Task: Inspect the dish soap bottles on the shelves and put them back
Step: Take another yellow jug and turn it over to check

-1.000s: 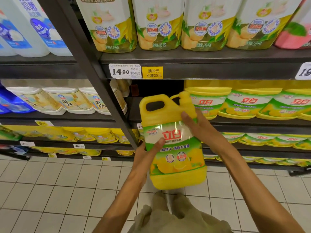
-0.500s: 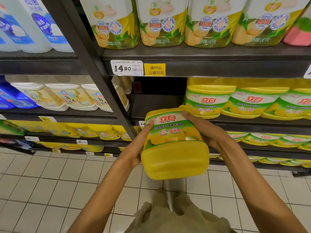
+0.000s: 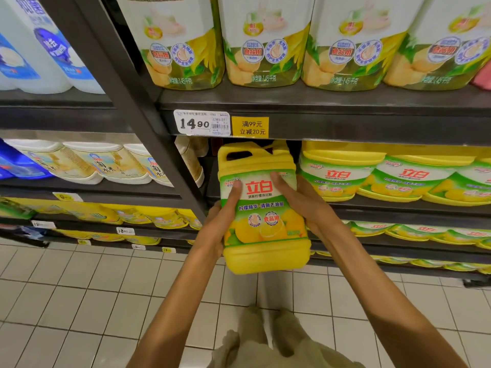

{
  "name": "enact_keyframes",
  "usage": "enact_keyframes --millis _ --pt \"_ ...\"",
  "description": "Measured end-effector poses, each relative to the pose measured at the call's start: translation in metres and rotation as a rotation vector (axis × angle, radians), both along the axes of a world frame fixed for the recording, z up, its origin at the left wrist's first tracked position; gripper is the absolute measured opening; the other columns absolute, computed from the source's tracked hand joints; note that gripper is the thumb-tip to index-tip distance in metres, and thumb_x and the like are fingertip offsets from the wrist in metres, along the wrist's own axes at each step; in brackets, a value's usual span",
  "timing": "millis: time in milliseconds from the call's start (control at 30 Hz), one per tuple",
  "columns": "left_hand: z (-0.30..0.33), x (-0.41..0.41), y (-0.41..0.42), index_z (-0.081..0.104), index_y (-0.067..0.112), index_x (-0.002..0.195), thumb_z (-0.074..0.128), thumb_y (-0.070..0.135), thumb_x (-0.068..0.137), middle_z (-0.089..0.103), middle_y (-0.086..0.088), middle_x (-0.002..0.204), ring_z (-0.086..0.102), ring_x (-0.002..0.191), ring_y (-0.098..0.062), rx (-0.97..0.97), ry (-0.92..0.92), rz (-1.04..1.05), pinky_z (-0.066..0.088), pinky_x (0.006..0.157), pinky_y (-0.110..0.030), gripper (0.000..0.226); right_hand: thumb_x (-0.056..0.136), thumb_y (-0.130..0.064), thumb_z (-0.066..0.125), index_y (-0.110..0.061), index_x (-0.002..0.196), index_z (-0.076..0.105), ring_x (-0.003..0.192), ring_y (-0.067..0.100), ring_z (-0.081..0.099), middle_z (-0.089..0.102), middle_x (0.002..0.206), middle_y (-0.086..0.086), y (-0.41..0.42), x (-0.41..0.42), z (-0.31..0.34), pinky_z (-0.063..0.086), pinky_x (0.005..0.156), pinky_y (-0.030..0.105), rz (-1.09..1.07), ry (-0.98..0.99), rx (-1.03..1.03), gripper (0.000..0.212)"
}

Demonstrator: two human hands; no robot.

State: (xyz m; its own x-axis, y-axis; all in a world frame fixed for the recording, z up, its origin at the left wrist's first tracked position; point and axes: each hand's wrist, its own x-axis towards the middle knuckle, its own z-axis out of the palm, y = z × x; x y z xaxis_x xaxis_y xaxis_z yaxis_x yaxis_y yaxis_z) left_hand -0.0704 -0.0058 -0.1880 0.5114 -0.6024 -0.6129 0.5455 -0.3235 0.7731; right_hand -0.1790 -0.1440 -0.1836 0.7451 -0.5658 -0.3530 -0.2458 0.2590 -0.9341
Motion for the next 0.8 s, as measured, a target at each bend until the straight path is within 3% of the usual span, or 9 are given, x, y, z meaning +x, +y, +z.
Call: enact_keyframes --millis 67,133,267,367,433,500,633,700,800 --pt "-0.003 0.011 -0.003 0.047 0.019 0.137 0.069 0.071 0.052 0.068 -0.009 0.119 0.07 0.099 -0.026 0.017 -0.083 0.012 0.055 0.089 -0.048 0.102 0.087 -0.042 0.062 -0.023 0.118 0.06 0.105 0.016 0.068 0.07 0.119 0.003 -0.004 0.006 -0.001 0.056 0.091 0.038 -0.008 0.001 -0.037 0.037" --pt "-0.006 0.022 -0.006 0.049 0.023 0.135 0.07 0.071 0.05 0.067 -0.007 0.122 0.069 0.101 -0.024 -0.013 -0.154 -0.001 0.053 0.093 -0.048 0.1 0.081 -0.047 0.063 -0.019 0.131 0.051 0.113 0.017 0.064 0.066 0.124 0.001 -0.008 0.011 -0.003 0.051 0.098 0.041 -0.008 -0.006 -0.055 0.059" --pt "-0.012 0.04 -0.013 0.055 0.03 0.124 0.068 0.064 0.063 0.071 0.0 0.115 0.07 0.099 -0.018 -0.122 -0.26 -0.031 0.057 0.087 -0.04 0.071 0.076 -0.047 0.063 -0.021 0.141 0.036 0.11 0.008 0.064 0.064 0.124 -0.007 -0.017 0.023 -0.006 0.055 0.091 0.03 0.034 -0.054 -0.089 0.074" --pt "-0.012 0.057 -0.021 0.049 0.03 0.128 0.065 0.046 0.077 0.068 0.006 0.115 0.069 0.098 -0.007 -0.163 -0.399 -0.117 0.058 0.076 -0.024 0.056 0.085 -0.037 0.063 -0.02 0.142 0.031 0.113 0.001 0.06 0.061 0.123 -0.013 -0.026 0.031 -0.005 0.053 0.093 0.026 0.05 -0.059 -0.137 0.068" --pt "-0.012 0.068 -0.026 0.044 0.017 0.134 0.061 0.022 0.089 0.063 0.005 0.118 0.066 0.097 0.001 -0.171 -0.488 -0.191 0.055 0.073 -0.016 0.049 0.09 -0.029 0.063 -0.021 0.137 0.034 0.107 -0.007 0.058 0.059 0.118 -0.019 -0.031 0.033 -0.006 0.051 0.096 0.024 0.049 -0.04 -0.2 0.056" --pt "-0.017 0.077 -0.03 0.039 0.005 0.138 0.058 0.005 0.092 0.057 -0.005 0.127 0.061 0.105 -0.003 -0.164 -0.567 -0.236 0.052 0.073 -0.011 0.05 0.091 -0.024 0.064 -0.022 0.13 0.037 0.098 -0.015 0.057 0.057 0.112 -0.023 -0.036 0.037 -0.008 0.051 0.092 0.017 0.041 -0.019 -0.281 0.048" --pt "-0.024 0.088 -0.039 0.038 -0.002 0.138 0.059 -0.004 0.089 0.053 -0.011 0.131 0.056 0.109 -0.01 -0.17 -0.616 -0.281 0.053 0.079 -0.013 0.053 0.09 -0.014 0.066 -0.019 0.137 0.037 0.098 -0.019 0.055 0.056 0.114 -0.022 -0.041 0.04 -0.013 0.048 0.085 0.007 -0.002 -0.033 -0.348 0.055" --pt "-0.028 0.092 -0.042 0.039 -0.005 0.136 0.058 -0.007 0.087 0.054 -0.013 0.128 0.059 0.105 -0.003 -0.171 -0.631 -0.304 0.053 0.08 -0.014 0.052 0.089 -0.015 0.067 -0.016 0.139 0.036 0.103 -0.014 0.055 0.057 0.116 -0.019 -0.04 0.04 -0.016 0.049 0.089 0.01 -0.026 -0.027 -0.371 0.059" --pt "-0.033 0.095 -0.045 0.039 -0.007 0.135 0.059 -0.01 0.086 0.052 -0.014 0.129 0.06 0.103 0.003 -0.194 -0.651 -0.293 0.05 0.079 -0.01 0.053 0.086 -0.014 0.071 -0.013 0.135 0.041 0.116 0.009 0.058 0.06 0.124 -0.002 -0.038 0.039 -0.021 0.049 0.102 0.034 -0.079 -0.018 -0.41 0.058"
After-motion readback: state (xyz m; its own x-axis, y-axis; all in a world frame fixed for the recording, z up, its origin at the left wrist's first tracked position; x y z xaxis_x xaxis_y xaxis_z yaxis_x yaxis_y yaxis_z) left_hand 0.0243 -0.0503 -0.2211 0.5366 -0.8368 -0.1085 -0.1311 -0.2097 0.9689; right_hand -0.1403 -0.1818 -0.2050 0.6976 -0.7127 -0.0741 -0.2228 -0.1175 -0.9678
